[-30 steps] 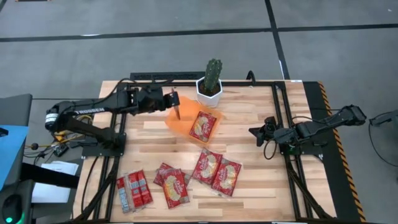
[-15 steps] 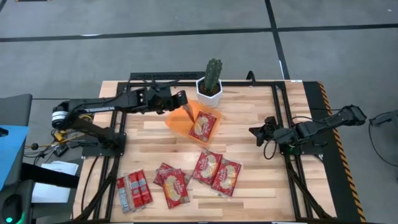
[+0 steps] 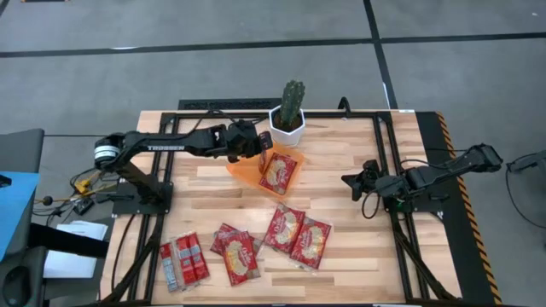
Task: Sort popcorn bags into baskets
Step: Put the popcorn bag into the bin
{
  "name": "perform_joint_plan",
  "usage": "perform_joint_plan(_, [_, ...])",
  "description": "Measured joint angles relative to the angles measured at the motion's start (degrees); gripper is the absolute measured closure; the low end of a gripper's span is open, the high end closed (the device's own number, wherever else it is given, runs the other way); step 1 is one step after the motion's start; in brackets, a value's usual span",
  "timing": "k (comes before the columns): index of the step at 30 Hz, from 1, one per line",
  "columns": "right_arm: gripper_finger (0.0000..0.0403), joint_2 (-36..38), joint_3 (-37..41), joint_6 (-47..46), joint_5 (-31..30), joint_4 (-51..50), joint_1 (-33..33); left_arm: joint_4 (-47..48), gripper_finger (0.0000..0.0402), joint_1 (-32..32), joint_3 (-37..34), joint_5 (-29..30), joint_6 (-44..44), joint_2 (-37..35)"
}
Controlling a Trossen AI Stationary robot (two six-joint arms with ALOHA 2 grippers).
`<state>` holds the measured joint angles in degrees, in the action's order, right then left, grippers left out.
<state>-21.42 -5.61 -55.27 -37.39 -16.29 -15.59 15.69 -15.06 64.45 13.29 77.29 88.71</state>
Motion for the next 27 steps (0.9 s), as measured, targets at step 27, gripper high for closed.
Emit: perform_joint_plan(27, [0.0339, 0.0, 0.0, 1.95, 0.0, -0.09, 0.0, 27.52, 0.0327, 1.25, 0.0, -2.49, -20.32, -10.43])
